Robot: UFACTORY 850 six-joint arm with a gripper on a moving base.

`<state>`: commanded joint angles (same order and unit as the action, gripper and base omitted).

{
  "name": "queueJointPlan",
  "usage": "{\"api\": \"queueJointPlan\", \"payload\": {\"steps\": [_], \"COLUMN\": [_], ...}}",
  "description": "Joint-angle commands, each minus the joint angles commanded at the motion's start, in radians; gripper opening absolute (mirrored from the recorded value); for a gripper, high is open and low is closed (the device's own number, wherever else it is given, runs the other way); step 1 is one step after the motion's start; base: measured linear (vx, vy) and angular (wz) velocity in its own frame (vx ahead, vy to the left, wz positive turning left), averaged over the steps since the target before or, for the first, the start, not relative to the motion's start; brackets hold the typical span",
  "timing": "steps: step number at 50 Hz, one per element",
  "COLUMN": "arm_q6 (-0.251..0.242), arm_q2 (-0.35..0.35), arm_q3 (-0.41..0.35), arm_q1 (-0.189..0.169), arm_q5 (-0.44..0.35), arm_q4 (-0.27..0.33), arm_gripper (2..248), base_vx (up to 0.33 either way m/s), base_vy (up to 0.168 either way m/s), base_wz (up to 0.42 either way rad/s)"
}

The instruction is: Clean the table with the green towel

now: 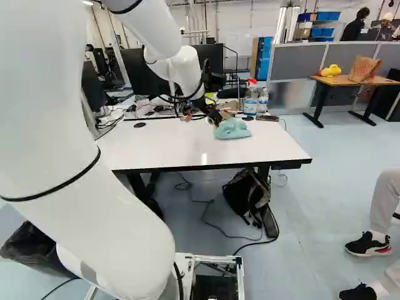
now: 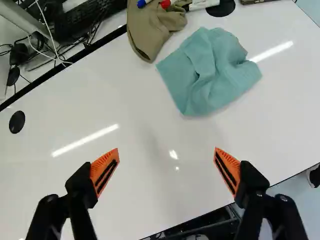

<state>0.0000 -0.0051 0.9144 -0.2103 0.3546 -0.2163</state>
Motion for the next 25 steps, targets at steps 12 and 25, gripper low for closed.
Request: {"api": "queueJointPlan", "payload": {"steps": [12, 25], "arm_q6": [0.000, 0.000], "arm_q2": [0.001, 0.007], "arm_q3": [-0.004, -0.020], "arm_q1": [0.001, 0.005], "arm_q5": [-0.005, -0.029], "arm_q4": [0.001, 0.005], "arm_gripper": [247, 247], "base_vx": [0.000, 0.000], "base_vy": [0.000, 0.000], "base_wz": [0.000, 0.000]}}
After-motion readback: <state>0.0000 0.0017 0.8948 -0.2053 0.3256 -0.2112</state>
